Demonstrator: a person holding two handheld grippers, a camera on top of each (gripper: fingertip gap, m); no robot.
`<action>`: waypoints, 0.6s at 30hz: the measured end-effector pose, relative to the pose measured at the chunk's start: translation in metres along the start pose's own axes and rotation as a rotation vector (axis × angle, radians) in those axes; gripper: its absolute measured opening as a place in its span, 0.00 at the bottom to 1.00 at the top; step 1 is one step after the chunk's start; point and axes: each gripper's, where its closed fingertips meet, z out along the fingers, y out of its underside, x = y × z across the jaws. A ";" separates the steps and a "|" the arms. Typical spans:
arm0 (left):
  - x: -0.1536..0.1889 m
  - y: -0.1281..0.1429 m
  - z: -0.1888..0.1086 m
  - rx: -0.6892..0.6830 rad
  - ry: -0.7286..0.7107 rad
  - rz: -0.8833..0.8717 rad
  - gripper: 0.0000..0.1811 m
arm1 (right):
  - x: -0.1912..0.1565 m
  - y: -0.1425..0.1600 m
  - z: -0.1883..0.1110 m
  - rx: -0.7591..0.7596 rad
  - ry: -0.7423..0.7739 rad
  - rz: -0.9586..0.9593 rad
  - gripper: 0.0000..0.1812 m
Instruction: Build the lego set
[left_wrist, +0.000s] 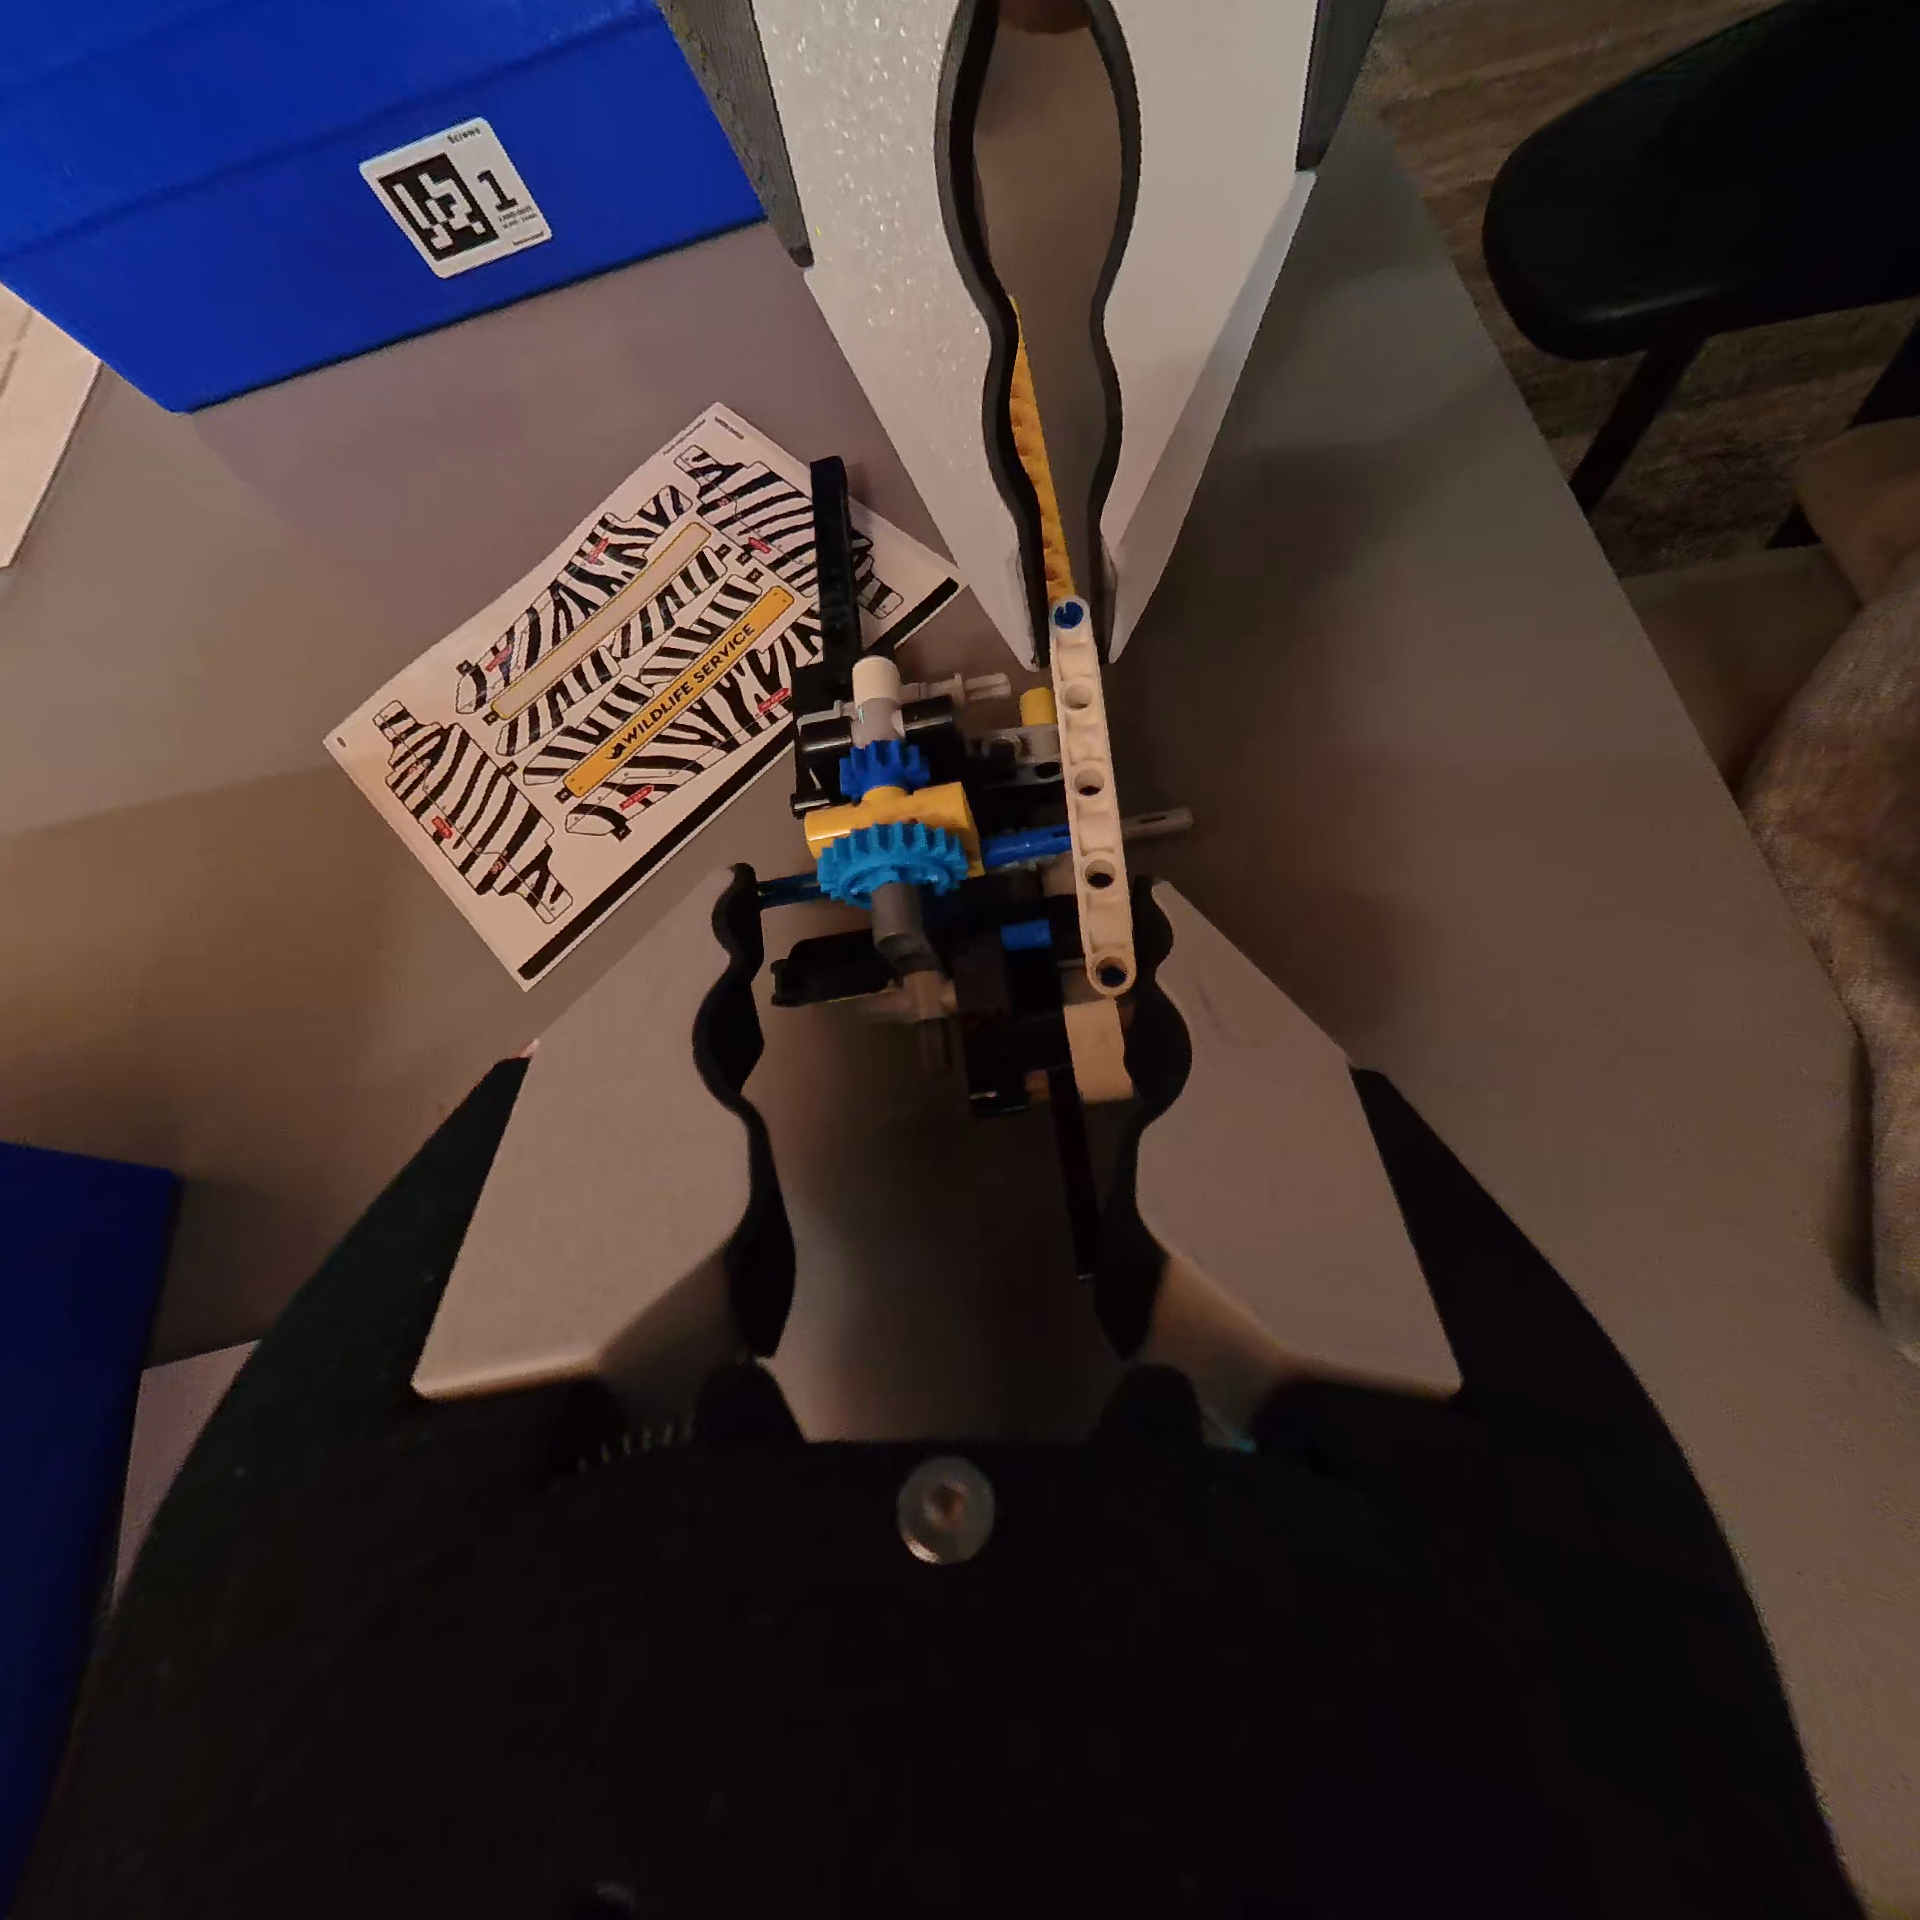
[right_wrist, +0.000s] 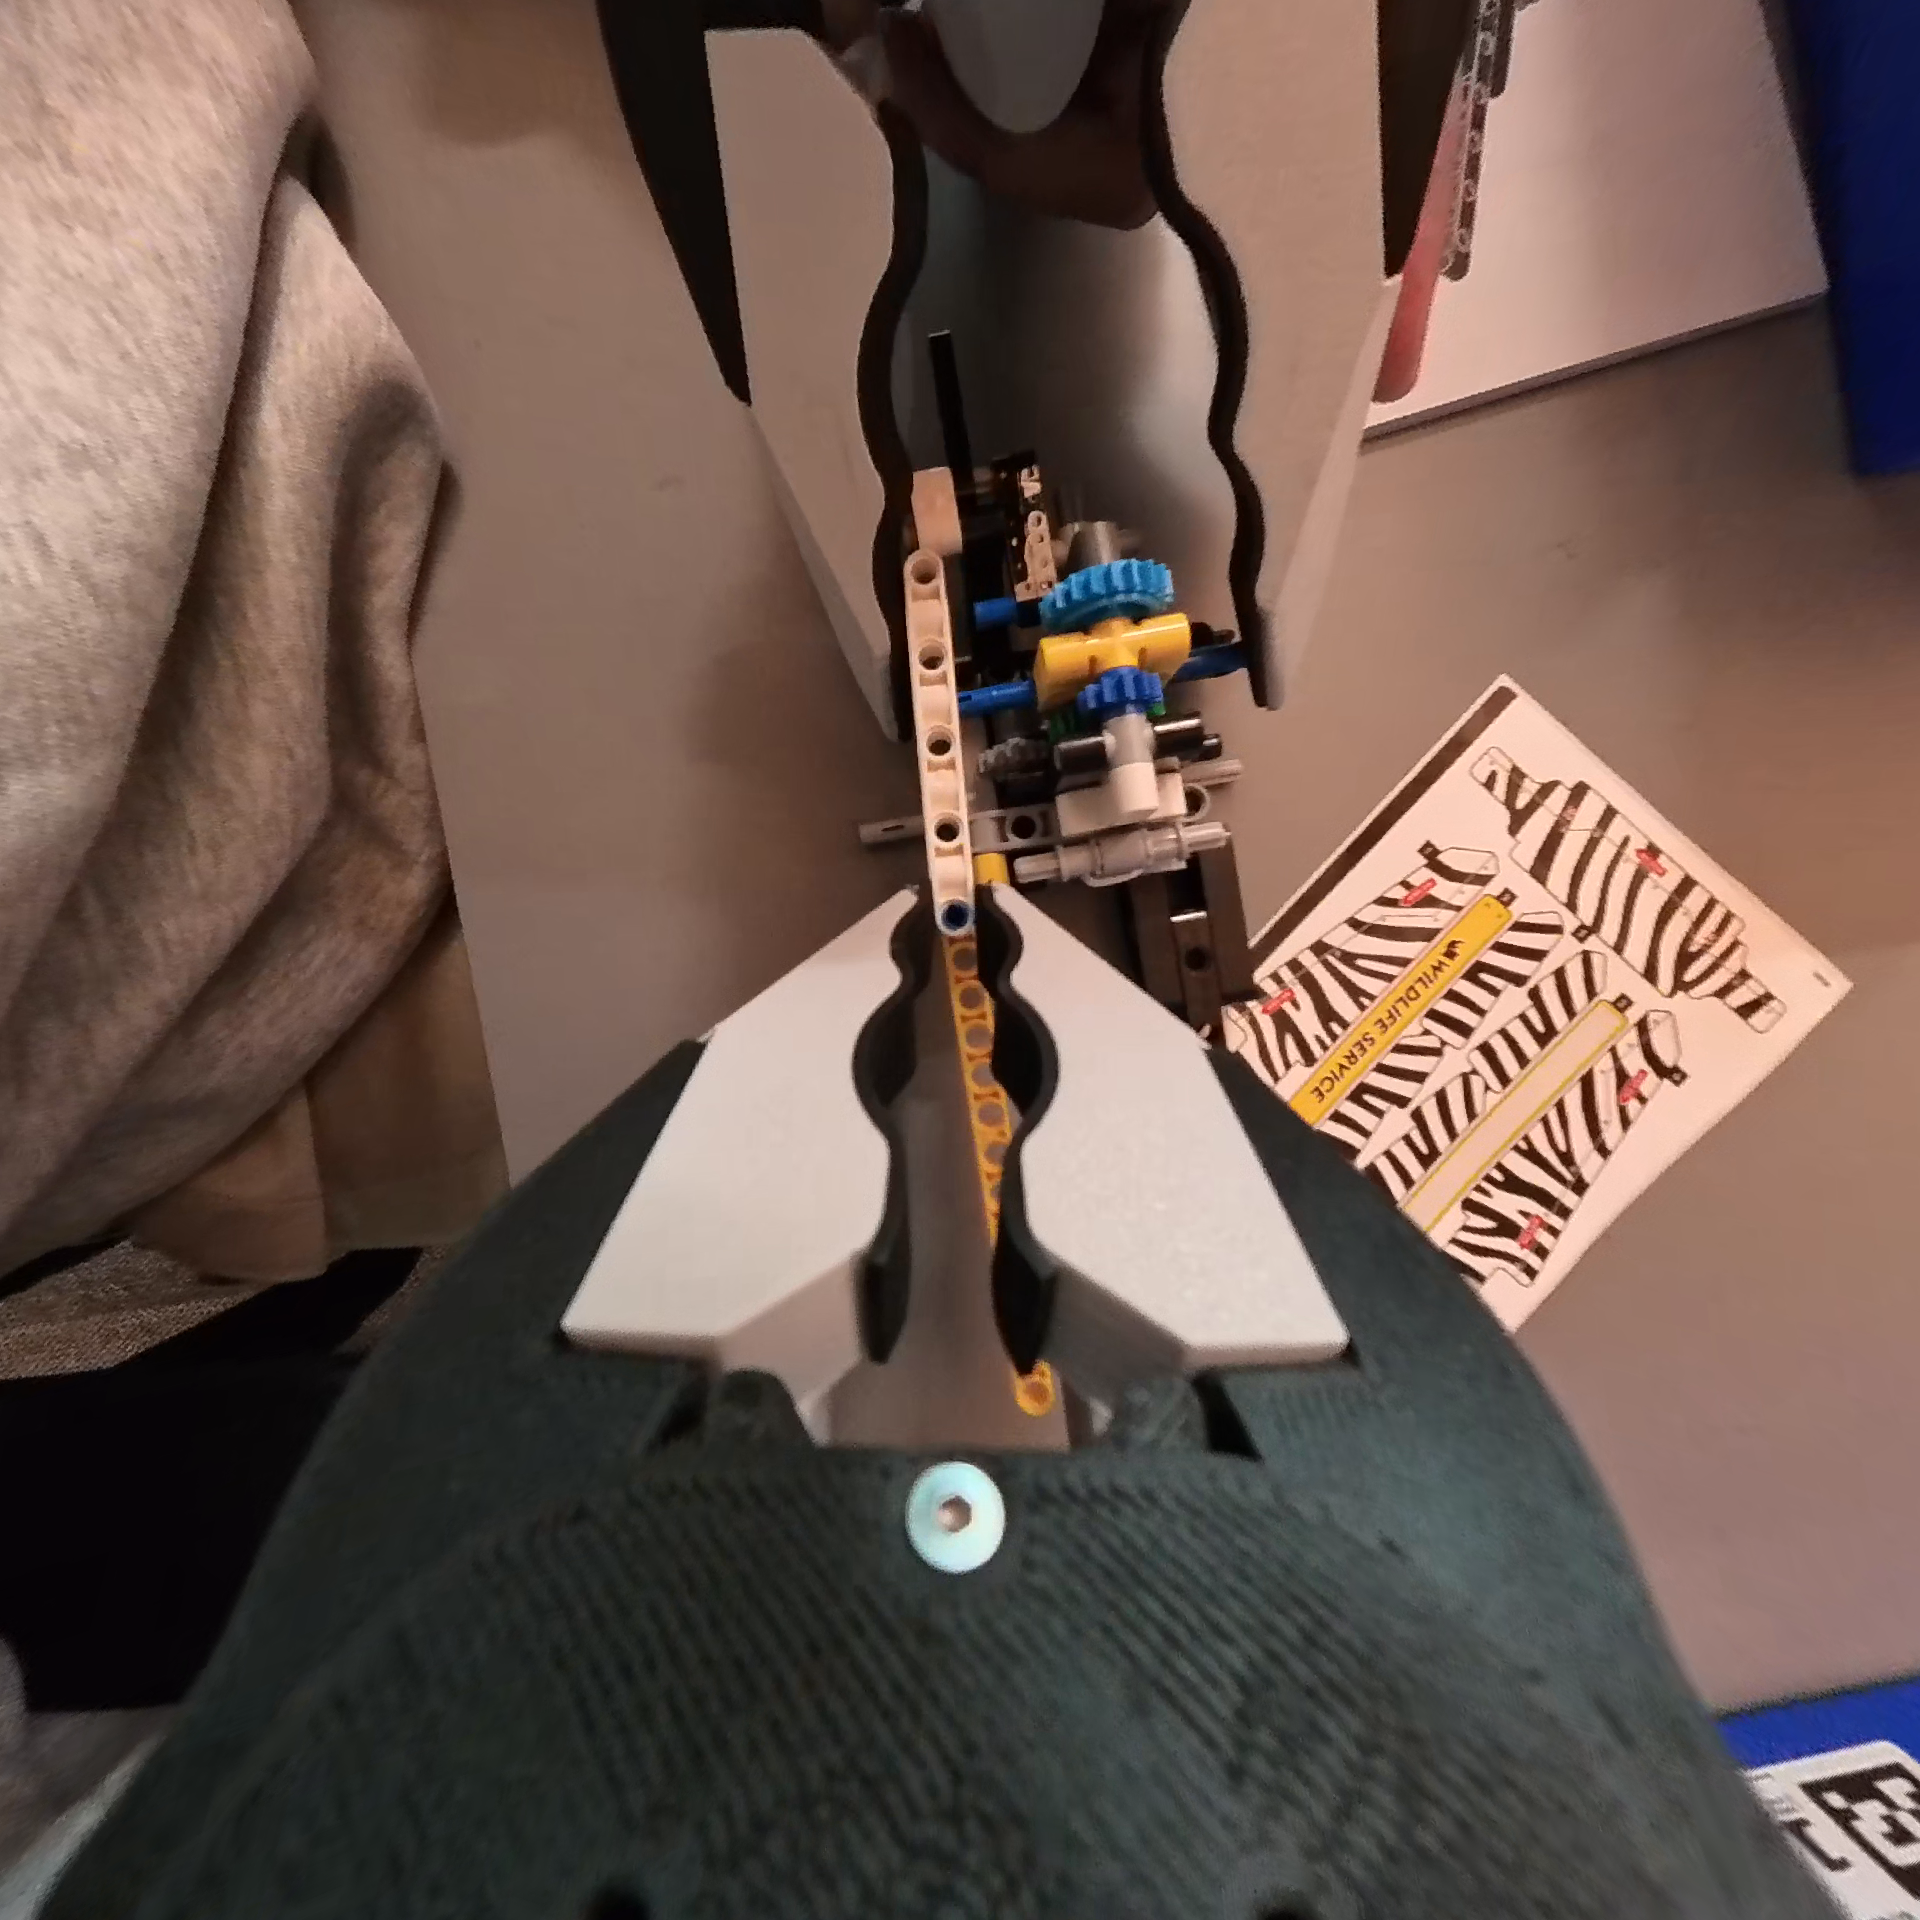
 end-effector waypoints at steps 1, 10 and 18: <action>0.000 0.000 0.000 0.000 0.000 0.003 0.39 | 0.000 -0.001 0.000 0.002 -0.001 -0.002 0.03; 0.001 0.000 0.000 0.001 0.002 0.005 0.39 | -0.002 -0.005 0.001 0.031 -0.036 0.018 0.03; 0.001 0.001 0.000 0.000 0.005 0.010 0.39 | -0.002 -0.004 0.002 0.058 -0.069 0.034 0.03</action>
